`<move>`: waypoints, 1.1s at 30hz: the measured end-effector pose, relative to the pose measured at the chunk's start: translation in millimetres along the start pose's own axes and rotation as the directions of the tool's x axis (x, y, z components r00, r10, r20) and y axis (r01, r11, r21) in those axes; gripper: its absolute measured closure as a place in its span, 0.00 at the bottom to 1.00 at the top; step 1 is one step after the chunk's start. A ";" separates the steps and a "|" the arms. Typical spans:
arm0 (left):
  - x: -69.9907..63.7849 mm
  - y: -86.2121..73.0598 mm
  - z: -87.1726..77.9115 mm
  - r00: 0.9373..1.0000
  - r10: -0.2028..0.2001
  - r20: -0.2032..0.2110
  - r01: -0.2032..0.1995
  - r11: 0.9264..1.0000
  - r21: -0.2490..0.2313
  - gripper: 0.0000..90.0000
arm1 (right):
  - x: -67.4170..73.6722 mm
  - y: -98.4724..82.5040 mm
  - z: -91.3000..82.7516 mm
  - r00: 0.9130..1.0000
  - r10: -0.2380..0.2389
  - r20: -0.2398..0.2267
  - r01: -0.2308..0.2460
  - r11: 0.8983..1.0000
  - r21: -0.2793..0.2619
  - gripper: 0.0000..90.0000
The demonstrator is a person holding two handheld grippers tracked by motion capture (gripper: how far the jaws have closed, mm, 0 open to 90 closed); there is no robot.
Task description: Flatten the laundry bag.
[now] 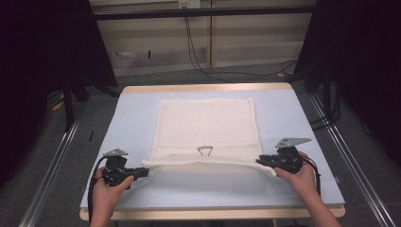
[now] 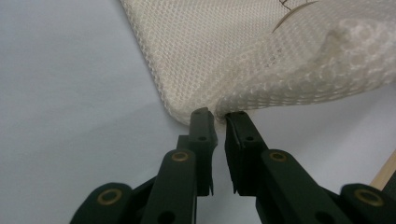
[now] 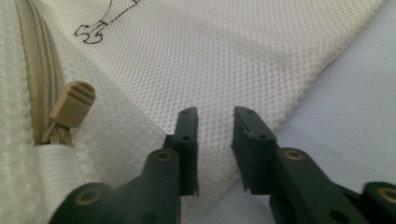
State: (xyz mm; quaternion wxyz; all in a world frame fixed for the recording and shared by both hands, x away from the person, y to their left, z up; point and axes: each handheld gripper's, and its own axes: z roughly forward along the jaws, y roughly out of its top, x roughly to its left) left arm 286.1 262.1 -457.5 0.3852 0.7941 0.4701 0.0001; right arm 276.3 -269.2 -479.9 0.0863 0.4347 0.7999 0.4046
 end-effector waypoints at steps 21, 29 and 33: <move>4.7 -0.6 -8.9 1.000 -0.007 0.006 0.007 1.000 -0.027 0.82 | 4.9 1.8 6.2 0.997 -0.077 0.021 0.076 0.996 0.042 1.00; 8.7 -1.0 -16.0 1.000 -0.023 0.001 0.023 0.999 -0.037 0.80 | 4.0 0.8 6.0 0.997 -0.076 0.028 0.075 0.996 0.039 1.00; 13.8 -3.3 -19.7 0.998 -0.045 -0.032 0.044 0.998 -0.042 0.80 | 4.4 0.8 6.2 0.996 -0.080 0.034 0.078 0.996 0.040 1.00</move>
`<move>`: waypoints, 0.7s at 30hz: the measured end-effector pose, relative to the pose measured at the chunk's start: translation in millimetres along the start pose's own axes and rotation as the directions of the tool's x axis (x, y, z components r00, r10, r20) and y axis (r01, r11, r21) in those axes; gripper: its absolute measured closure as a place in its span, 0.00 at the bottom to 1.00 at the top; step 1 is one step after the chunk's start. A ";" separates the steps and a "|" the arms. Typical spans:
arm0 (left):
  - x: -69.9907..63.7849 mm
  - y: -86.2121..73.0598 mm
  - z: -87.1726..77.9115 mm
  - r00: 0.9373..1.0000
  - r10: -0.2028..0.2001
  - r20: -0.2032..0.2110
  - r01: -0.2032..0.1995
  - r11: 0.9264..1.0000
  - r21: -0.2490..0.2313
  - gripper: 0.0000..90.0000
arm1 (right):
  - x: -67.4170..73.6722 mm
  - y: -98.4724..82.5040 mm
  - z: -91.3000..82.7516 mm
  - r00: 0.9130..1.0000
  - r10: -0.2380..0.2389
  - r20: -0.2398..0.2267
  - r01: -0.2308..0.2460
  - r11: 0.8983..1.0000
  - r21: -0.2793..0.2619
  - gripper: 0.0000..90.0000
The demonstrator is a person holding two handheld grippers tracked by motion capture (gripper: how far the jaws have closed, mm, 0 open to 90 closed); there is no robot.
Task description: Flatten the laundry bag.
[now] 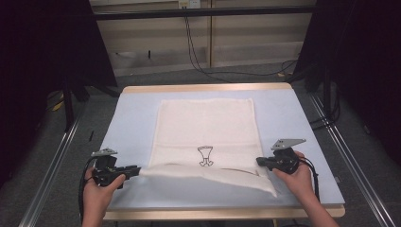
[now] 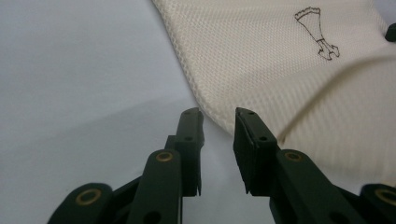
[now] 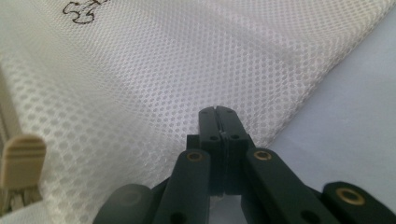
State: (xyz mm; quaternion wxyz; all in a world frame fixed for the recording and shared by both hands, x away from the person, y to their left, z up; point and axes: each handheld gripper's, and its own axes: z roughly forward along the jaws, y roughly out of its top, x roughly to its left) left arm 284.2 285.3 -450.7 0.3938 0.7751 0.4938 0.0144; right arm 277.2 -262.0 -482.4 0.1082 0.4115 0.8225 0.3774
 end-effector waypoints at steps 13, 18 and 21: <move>-8.5 1.3 32.6 0.999 0.024 -0.024 -0.022 0.997 0.067 0.63 | 3.9 1.1 -9.1 0.996 0.053 0.076 -0.053 0.999 -0.010 0.69; -9.7 3.2 33.7 0.999 0.029 -0.028 -0.027 0.996 0.081 0.65 | 1.0 -2.2 -13.4 0.989 0.088 0.115 -0.090 0.996 0.007 0.57; -12.1 3.9 36.6 0.999 0.039 -0.029 -0.036 0.996 0.084 0.71 | 6.4 -3.9 -9.9 0.990 0.063 0.124 -0.068 0.997 0.040 0.66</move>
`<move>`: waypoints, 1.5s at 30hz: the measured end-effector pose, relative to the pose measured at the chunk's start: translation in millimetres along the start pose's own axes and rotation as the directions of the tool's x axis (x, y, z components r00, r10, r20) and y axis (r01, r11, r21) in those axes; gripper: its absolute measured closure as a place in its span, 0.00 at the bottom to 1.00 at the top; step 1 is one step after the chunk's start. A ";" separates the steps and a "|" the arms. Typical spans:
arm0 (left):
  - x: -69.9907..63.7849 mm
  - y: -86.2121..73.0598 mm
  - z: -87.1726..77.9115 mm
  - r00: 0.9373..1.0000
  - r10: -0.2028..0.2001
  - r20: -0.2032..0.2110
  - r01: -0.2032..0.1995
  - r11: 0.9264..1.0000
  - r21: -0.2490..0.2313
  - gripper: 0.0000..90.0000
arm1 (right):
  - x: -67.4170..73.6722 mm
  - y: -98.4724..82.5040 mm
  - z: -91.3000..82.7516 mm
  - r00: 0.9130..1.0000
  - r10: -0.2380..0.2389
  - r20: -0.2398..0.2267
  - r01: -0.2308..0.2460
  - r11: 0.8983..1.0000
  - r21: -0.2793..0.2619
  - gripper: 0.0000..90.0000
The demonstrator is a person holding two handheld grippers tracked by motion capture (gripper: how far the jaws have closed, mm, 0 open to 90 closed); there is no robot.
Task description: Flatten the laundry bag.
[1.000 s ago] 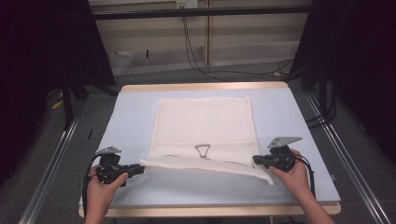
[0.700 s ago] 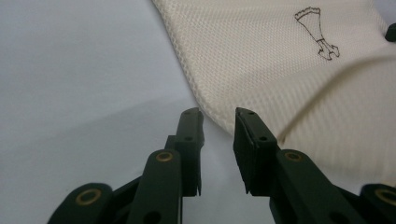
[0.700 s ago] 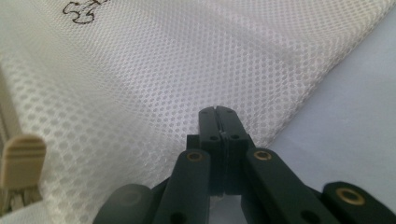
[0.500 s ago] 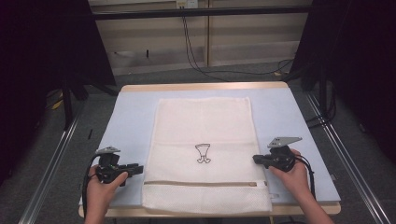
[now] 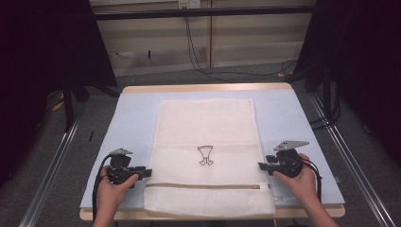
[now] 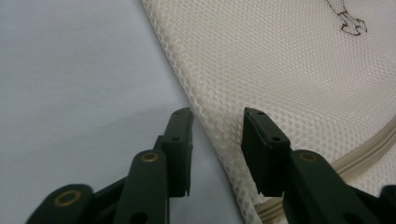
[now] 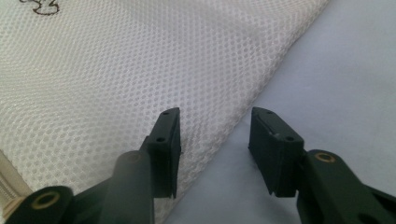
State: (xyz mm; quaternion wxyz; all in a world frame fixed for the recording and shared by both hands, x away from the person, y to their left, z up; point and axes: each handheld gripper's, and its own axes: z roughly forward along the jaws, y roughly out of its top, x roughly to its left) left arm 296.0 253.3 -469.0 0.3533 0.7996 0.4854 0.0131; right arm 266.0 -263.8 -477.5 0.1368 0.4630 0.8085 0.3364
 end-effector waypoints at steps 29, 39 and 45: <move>3.9 28.2 16.0 0.999 -0.011 -0.046 0.010 1.000 -0.021 0.96 | -17.0 25.7 19.4 1.000 0.002 -0.010 -0.002 1.000 -0.030 0.96; 9.0 28.9 13.1 0.998 -0.018 -0.067 0.016 0.999 -0.032 0.96 | -13.0 26.6 22.4 1.000 -0.018 0.005 0.018 0.999 -0.031 0.95; 8.6 29.1 13.1 0.998 -0.016 -0.065 0.013 0.999 -0.043 0.92 | -13.1 26.1 23.0 1.000 -0.019 0.015 0.019 0.998 -0.053 0.92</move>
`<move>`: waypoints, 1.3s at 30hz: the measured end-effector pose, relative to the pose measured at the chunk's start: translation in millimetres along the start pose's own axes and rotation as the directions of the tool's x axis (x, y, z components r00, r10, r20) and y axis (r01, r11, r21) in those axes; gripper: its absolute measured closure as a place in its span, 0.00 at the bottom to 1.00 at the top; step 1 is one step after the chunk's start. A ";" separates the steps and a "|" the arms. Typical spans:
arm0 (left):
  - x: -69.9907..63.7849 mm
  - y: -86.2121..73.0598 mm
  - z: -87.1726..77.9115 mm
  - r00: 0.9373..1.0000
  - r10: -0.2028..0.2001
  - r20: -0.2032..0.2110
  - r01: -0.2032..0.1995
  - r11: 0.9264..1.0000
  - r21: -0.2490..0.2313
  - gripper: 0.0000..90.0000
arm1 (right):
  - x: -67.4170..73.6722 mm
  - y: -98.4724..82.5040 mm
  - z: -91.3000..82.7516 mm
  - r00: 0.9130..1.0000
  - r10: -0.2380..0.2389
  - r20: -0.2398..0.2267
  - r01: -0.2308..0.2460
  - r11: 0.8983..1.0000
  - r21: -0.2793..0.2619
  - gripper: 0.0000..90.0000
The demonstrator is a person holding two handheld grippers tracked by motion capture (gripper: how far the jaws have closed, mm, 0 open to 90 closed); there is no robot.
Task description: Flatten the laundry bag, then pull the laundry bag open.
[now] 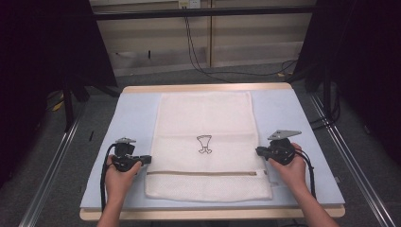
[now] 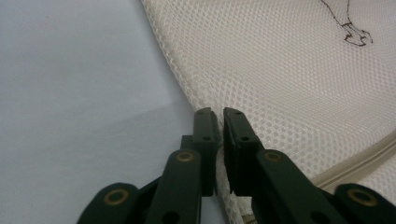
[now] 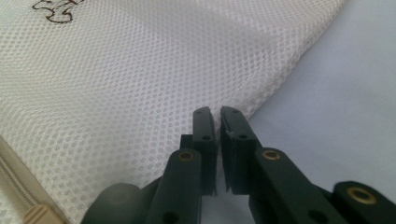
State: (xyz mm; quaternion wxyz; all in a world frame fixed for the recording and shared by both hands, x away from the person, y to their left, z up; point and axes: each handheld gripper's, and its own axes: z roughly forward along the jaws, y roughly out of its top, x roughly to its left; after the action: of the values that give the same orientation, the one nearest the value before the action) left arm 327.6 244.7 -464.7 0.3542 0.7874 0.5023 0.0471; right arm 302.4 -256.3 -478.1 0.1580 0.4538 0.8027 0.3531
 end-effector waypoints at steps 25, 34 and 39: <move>-55.0 18.6 3.4 0.987 0.121 0.103 -0.114 0.991 -0.065 0.43 | 15.1 -25.3 -43.4 0.999 -0.040 -0.018 0.037 0.990 -0.134 0.78; -77.8 24.5 12.8 0.976 0.152 0.155 -0.144 0.988 -0.064 0.39 | 19.7 -35.6 -53.9 0.999 -0.048 -0.026 0.044 0.991 -0.130 0.97; -94.6 27.1 19.6 0.961 0.151 0.233 -0.140 0.988 -0.063 0.40 | 26.4 -36.4 -52.9 0.997 -0.046 -0.057 0.040 0.993 -0.112 1.00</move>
State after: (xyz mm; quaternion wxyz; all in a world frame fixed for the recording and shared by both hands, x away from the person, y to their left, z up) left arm 310.2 150.1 -436.3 0.4252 0.8139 0.3958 -0.0099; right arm 235.4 -268.8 -465.1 0.1664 0.4162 0.7959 0.4071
